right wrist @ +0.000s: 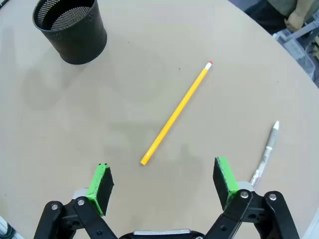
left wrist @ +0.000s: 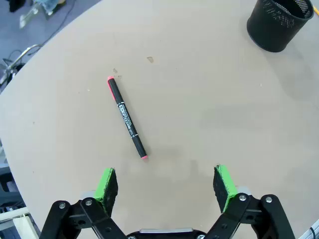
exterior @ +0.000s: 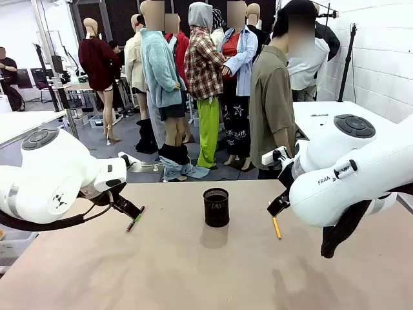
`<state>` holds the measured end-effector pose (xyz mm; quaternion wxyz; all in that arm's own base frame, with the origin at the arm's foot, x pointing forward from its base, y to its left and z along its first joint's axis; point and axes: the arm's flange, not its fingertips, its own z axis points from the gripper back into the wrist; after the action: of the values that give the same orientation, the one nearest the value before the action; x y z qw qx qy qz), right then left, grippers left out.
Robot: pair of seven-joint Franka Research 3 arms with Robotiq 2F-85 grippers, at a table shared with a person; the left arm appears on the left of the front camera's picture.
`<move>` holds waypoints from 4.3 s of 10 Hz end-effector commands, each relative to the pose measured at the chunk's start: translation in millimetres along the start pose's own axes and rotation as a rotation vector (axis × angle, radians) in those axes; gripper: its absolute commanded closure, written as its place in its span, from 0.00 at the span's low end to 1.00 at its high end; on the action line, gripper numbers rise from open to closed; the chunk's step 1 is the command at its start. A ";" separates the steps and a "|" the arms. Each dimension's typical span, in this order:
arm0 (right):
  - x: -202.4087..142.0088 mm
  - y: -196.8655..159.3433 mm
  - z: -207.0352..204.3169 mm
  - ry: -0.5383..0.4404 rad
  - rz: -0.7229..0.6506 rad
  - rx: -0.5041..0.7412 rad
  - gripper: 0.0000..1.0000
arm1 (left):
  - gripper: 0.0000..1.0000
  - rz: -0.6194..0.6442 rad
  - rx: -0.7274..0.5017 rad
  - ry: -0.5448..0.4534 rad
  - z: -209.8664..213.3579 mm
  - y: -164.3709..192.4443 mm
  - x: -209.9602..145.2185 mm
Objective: Place the pens into the pen holder.
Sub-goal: Pick up a writing instrument from the table and place it into the Pen holder.
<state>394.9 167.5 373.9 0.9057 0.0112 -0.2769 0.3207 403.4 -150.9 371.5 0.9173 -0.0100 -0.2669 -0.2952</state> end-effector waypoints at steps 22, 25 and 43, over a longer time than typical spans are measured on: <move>0.0 0.0 0.0 0.000 0.000 0.000 0.00 | 0.00 0.232 0.014 0.433 -131.9 71.6 64.5; 0.0 0.0 0.0 0.000 0.000 0.000 0.00 | 0.31 0.233 0.009 0.434 -135.1 70.9 64.6; 0.0 0.0 0.0 0.000 0.000 0.000 0.00 | 1.00 -0.321 -0.647 -0.100 -44.0 76.6 89.7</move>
<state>395.4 167.1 374.5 0.9058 0.0111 -0.2775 0.3201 533.2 -181.7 405.1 0.8626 -0.1816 -0.2006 -0.4275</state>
